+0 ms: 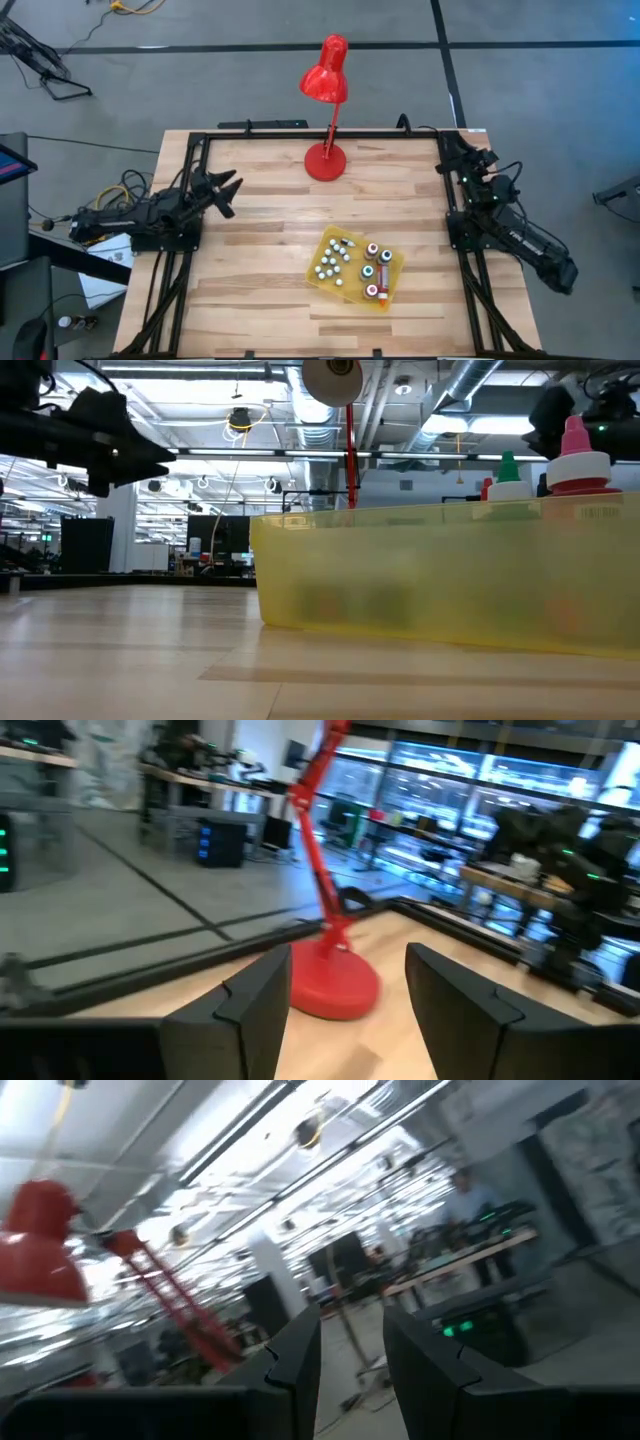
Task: Pick & Place food coloring
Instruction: Return to Home Position
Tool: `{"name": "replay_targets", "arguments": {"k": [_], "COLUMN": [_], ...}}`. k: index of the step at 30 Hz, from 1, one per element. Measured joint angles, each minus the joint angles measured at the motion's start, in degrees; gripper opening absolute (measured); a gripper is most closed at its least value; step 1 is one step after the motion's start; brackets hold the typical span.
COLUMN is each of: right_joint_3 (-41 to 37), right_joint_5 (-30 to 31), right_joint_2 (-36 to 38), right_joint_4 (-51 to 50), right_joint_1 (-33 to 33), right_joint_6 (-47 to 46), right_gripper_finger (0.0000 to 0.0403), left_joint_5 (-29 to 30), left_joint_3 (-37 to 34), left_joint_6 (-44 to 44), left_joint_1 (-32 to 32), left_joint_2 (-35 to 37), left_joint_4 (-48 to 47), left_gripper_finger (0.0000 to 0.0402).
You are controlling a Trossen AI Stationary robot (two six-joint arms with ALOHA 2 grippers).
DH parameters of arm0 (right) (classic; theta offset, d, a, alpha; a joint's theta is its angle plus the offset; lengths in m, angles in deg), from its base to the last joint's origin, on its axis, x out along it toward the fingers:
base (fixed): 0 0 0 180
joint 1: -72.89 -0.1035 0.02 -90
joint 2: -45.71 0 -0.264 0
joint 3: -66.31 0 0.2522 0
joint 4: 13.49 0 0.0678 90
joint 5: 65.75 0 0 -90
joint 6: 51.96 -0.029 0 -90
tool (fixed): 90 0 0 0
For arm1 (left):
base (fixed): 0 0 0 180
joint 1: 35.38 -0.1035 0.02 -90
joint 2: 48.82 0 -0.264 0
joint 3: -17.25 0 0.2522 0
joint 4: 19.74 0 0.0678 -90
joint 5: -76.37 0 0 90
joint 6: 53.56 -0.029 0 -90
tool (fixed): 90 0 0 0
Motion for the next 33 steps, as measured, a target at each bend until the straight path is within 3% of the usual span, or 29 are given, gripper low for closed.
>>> {"name": "replay_targets", "arguments": {"k": [12,33], "right_joint_3": [0.0,0.0], "right_joint_5": [-0.01,-0.04], "right_joint_2": [0.0,-0.02], "right_joint_4": [-0.02,-0.02], "right_joint_1": [8.63,8.94], "right_joint_6": [0.0,0.02], "right_gripper_finger": [0.0102,0.0102], "left_joint_5": [-0.02,-0.04], "left_joint_3": [0.0,0.0], "left_joint_6": [0.0,0.02], "left_joint_1": [-12.38,-14.32], "left_joint_2": [0.0,0.0], "left_joint_4": [-0.02,-0.04], "left_gripper_finger": [0.0189,0.0189]}}
